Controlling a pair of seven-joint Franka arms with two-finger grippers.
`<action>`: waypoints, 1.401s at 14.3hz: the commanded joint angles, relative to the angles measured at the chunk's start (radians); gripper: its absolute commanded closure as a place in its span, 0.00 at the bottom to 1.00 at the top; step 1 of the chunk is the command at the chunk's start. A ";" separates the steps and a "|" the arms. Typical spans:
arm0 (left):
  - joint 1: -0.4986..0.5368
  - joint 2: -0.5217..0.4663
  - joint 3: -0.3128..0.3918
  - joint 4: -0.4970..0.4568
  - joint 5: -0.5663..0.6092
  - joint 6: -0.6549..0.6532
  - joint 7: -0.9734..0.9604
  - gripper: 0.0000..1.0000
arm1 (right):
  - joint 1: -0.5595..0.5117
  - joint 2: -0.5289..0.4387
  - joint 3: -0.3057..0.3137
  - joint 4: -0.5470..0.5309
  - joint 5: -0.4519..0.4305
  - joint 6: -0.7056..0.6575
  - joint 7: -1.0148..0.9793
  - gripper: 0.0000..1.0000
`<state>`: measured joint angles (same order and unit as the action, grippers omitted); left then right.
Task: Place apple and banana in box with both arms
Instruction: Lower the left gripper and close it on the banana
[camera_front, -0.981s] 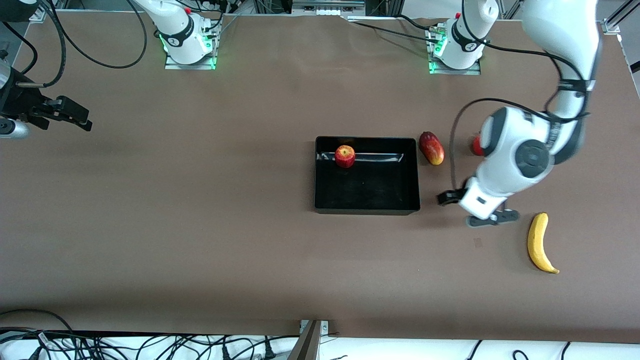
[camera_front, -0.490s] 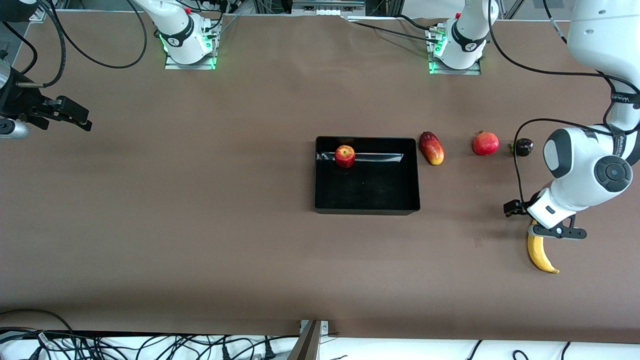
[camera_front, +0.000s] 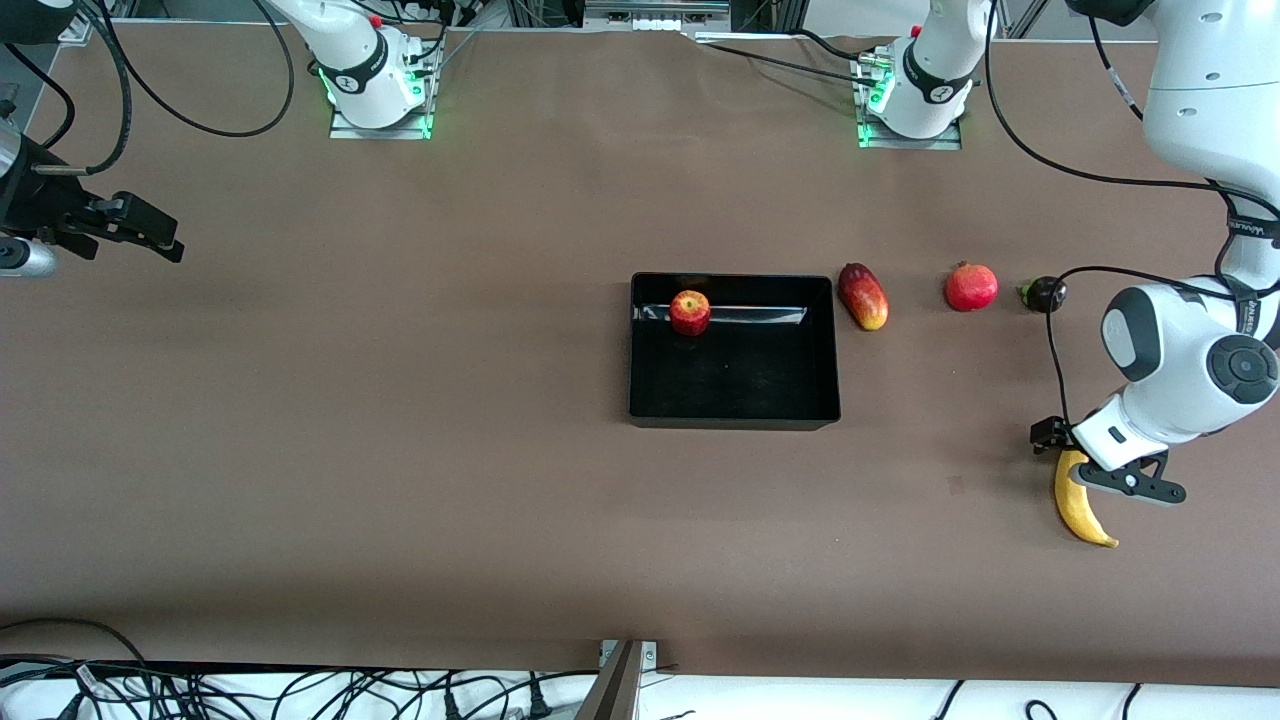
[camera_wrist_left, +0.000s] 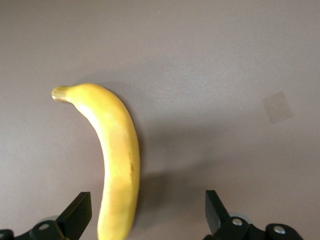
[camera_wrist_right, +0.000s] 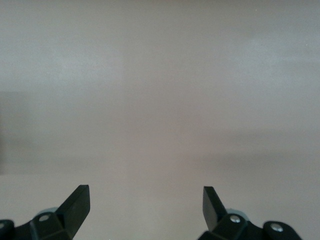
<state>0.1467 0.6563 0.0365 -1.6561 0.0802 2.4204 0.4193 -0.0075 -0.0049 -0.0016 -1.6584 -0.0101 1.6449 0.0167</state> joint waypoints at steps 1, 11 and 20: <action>0.033 0.068 -0.018 0.096 0.059 -0.008 0.046 0.00 | -0.003 0.009 0.000 0.022 -0.004 -0.002 -0.018 0.00; 0.056 0.198 -0.035 0.180 0.038 0.023 0.041 0.57 | -0.005 0.009 0.000 0.022 -0.004 -0.002 -0.018 0.00; 0.018 0.017 -0.081 0.177 -0.008 -0.307 0.006 1.00 | -0.005 0.009 0.000 0.022 -0.004 -0.002 -0.018 0.00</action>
<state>0.1878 0.7830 -0.0286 -1.4607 0.1095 2.2536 0.4418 -0.0077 -0.0048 -0.0017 -1.6580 -0.0101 1.6454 0.0167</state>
